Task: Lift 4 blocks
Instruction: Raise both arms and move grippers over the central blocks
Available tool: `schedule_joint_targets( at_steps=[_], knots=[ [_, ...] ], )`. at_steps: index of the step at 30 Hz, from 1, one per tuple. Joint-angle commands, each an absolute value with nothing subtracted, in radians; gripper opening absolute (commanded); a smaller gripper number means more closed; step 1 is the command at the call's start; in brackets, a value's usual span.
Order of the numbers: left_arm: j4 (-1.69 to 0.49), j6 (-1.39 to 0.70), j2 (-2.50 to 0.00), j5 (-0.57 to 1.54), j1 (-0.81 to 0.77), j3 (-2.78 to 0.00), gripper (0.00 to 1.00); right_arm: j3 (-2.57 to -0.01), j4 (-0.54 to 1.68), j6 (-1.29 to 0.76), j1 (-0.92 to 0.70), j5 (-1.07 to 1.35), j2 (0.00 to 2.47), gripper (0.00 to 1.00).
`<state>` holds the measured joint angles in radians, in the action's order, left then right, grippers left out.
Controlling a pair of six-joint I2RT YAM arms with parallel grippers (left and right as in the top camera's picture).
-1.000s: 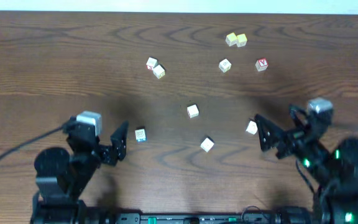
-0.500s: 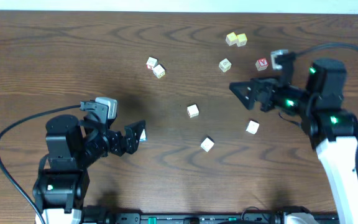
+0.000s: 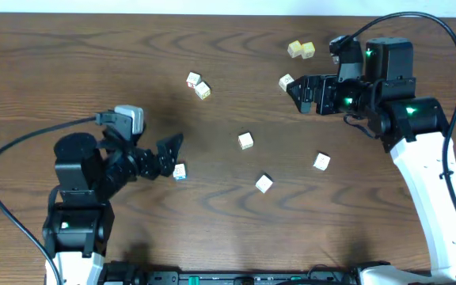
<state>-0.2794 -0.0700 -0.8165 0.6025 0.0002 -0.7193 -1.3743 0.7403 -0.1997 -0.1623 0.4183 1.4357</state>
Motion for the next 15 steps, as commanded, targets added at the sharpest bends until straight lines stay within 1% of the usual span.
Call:
schedule_joint_targets(
  at_steps=[1,3,5,9,11,15],
  knots=[
    [-0.263,-0.205,-0.849,0.602,0.004,-0.769,0.94,-1.389,0.764,-0.224,-0.172,0.473,1.438,0.99],
    [-0.319,-0.191,-0.883,0.601,0.004,-0.805,0.94,-1.389,0.801,-0.224,-0.172,0.472,1.438,0.99],
    [-0.4,-0.136,-0.921,0.575,0.004,-0.855,0.94,-1.389,0.828,-0.224,-0.172,0.472,1.439,0.99],
    [-0.645,-0.127,-1.016,0.343,0.004,-0.996,0.94,-1.382,0.855,-0.224,-0.173,0.461,1.445,0.99],
    [-0.731,-0.163,-1.06,0.282,0.004,-1.035,0.94,-1.379,0.873,-0.228,-0.189,0.465,1.451,0.99],
    [-0.767,-0.294,-1.108,0.347,0.003,-1.043,0.94,-1.379,0.937,-0.29,-0.28,0.432,1.458,0.99]
  ],
)
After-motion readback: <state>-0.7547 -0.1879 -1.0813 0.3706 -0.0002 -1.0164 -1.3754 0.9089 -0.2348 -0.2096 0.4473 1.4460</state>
